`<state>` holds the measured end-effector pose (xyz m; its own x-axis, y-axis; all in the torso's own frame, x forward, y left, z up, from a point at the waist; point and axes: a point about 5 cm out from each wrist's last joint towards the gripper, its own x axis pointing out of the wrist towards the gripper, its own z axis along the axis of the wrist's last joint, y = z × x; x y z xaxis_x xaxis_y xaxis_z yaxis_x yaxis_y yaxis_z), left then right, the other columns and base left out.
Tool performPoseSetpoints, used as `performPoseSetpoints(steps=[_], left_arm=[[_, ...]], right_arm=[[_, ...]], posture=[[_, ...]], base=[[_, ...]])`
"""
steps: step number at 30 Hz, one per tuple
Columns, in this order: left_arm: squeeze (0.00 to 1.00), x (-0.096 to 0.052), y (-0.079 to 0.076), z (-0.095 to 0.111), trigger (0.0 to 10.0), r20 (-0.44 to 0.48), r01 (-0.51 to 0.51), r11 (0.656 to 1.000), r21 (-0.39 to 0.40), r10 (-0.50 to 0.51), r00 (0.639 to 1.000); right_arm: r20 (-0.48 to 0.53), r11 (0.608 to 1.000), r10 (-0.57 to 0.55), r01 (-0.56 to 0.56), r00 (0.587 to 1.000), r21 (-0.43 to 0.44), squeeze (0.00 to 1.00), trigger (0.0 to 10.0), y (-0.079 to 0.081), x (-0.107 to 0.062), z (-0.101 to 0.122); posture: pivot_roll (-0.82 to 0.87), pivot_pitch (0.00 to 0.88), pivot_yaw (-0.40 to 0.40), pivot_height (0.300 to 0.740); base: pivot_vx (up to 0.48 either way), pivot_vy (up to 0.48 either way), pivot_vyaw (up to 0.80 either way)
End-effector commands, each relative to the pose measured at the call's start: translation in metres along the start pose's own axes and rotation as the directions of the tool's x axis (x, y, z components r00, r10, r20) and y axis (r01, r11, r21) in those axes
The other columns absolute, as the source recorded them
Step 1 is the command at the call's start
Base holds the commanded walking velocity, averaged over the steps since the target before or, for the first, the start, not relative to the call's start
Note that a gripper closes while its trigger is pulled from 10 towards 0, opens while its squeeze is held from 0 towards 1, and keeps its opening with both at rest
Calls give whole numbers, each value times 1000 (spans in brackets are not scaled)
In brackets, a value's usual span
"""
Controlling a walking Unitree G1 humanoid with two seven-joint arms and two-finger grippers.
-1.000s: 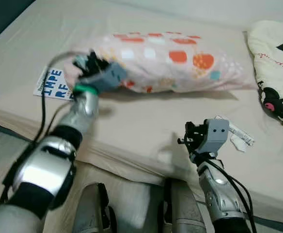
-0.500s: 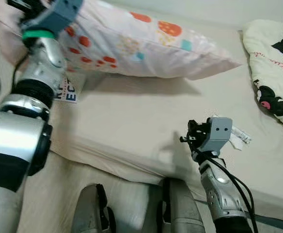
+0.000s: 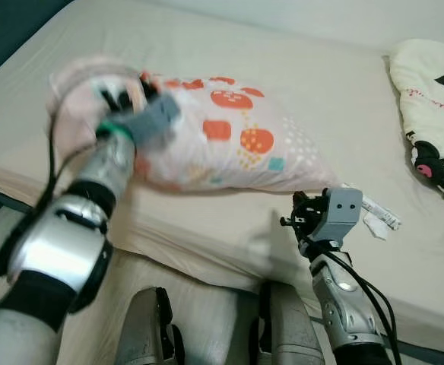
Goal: Clean up the room
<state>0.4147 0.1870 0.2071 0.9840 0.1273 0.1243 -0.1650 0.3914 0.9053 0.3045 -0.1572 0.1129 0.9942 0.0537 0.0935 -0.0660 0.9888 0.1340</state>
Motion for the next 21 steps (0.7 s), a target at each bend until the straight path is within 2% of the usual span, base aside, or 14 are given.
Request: performPoseSetpoints(steps=[1, 6, 7, 10, 13, 14, 15, 16, 17, 18, 19, 21], left_arm=[[1000, 0, -1, 4, 10000, 11, -16, 1000, -12, 16, 1000], [1000, -2, 5, -11, 10000, -25, -102, 994, -41, 101, 995], [1000, -4, 8, -22, 10000, -42, -119, 992, -36, 117, 992], [1000, -5, 5, -28, 10000, -53, -85, 996, -42, 82, 995], [1000, -18, -15, -52, 10000, -32, 152, 988, -13, -153, 988], [1000, -27, -27, -61, 10000, -7, 291, 956, -32, -291, 957], [1000, -27, -27, -61, 10000, -7, 291, 956, -32, -291, 957], [0, -45, -40, -70, 10000, 65, 468, 881, -69, -464, 883], [0, -45, -40, -70, 10000, 65, 468, 881, -69, -464, 883], [0, -57, -42, -72, 10000, 128, 552, 829, -87, -540, 832], [0, -57, -42, -72, 10000, 128, 552, 829, -87, -540, 832], [0, -85, -26, -62, 10000, 288, 635, 758, -151, -581, 761]], right_arm=[[-21, 1000, -9, 9, 1000, 10, 0, 10000, -2, -5, -6], [-27, 1000, -3, 4, 1000, 11, 0, 10000, 0, -5, -7], [-26, 1000, 1, -1, 1000, 13, 0, 10000, 1, -4, -7], [-26, 1000, 2, -1, 1000, 13, 0, 10000, 1, -3, -6], [-18, 1000, 1, 0, 1000, 17, 0, 10000, 0, -4, -4], [-15, 1000, 1, 0, 1000, 18, 0, 10000, -1, -5, -4], [-15, 1000, 1, 0, 1000, 18, 0, 10000, -1, -5, -4], [-14, 1000, 2, -2, 1000, 18, 0, 10000, -2, -6, -3], [-14, 1000, 2, -2, 1000, 18, 0, 10000, -2, -6, -3], [-15, 1000, 4, -4, 1000, 19, 0, 10000, -2, -6, -3], [-15, 1000, 4, -4, 1000, 19, 0, 10000, -2, -6, -3], [-15, 1000, 20, -20, 1000, 18, 0, 10000, -1, -3, -2]], posture=[[-109, 152, 39, 606], [-98, 152, 38, 606], [-91, 153, 42, 606], [-91, 153, 42, 606], [-81, 159, 45, 606], [-76, 161, 42, 606], [-76, 161, 42, 606], [-61, 162, 36, 606], [-61, 162, 36, 606], [-54, 163, 32, 606], [-54, 163, 32, 606], [-28, 159, 17, 606]], base=[[0, 0, 0], [0, 0, 0], [0, 0, 0], [0, 0, 0], [0, 0, 0], [0, 0, 0], [0, 0, 0], [0, 0, 0], [0, 0, 0], [0, 0, 0], [0, 0, 0], [0, 0, 0]])
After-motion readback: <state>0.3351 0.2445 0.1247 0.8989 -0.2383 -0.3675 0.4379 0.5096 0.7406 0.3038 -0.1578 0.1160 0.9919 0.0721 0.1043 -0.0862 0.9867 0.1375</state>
